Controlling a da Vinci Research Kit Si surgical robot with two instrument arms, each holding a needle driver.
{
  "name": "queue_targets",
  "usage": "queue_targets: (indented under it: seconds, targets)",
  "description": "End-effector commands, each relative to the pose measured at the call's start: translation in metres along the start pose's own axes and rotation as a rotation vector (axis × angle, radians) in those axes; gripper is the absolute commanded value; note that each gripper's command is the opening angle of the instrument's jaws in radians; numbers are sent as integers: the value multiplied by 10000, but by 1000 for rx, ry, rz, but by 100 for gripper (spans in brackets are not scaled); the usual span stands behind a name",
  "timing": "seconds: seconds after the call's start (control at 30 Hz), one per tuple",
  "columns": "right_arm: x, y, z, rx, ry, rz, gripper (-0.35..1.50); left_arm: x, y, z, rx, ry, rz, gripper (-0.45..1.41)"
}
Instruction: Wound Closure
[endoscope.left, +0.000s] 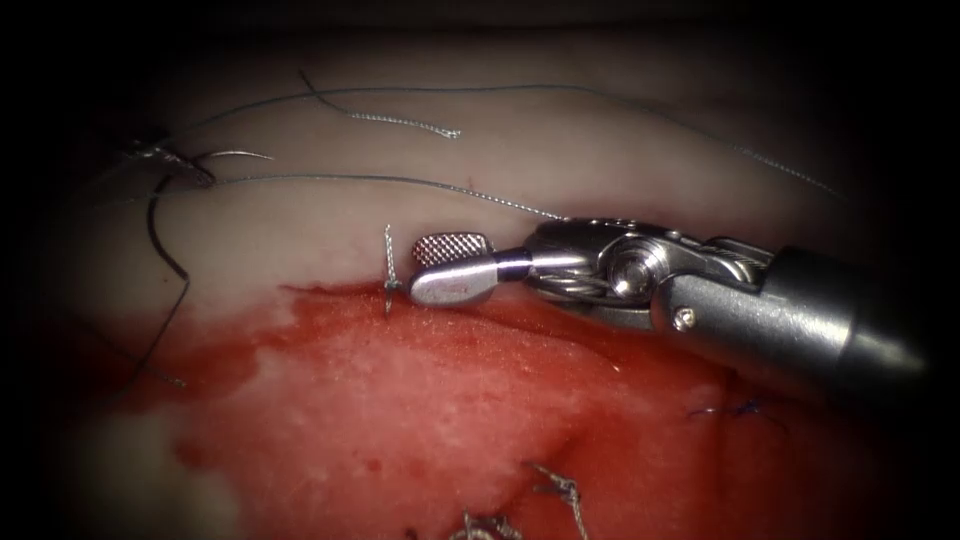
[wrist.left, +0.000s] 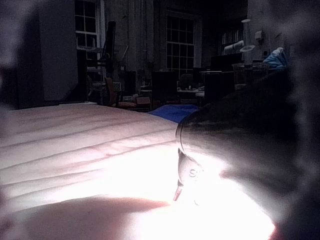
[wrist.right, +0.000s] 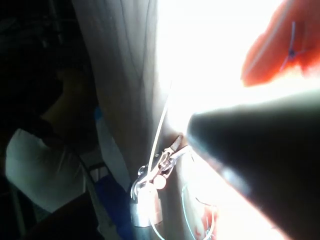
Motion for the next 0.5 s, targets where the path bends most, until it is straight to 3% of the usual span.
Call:
queue_targets:
  seconds: [0.03, 0.33, 0.43, 0.5]
  targets:
    - [-16, 6, 4, -4, -6, -7, 140, 13, -2, -11, 4, 9, 1, 83]
    - [-15, 7, 6, -7, -3, -8, 140, 9, -7, 14, 39, -7, 12, 91]
    - [-15, 8, 6, -8, -2, -8, 140, 7, -8, 19, 36, -18, 14, 81]
    - [-15, 8, 6, -8, -2, -8, 140, 4, -8, 21, 33, -30, 15, 51]
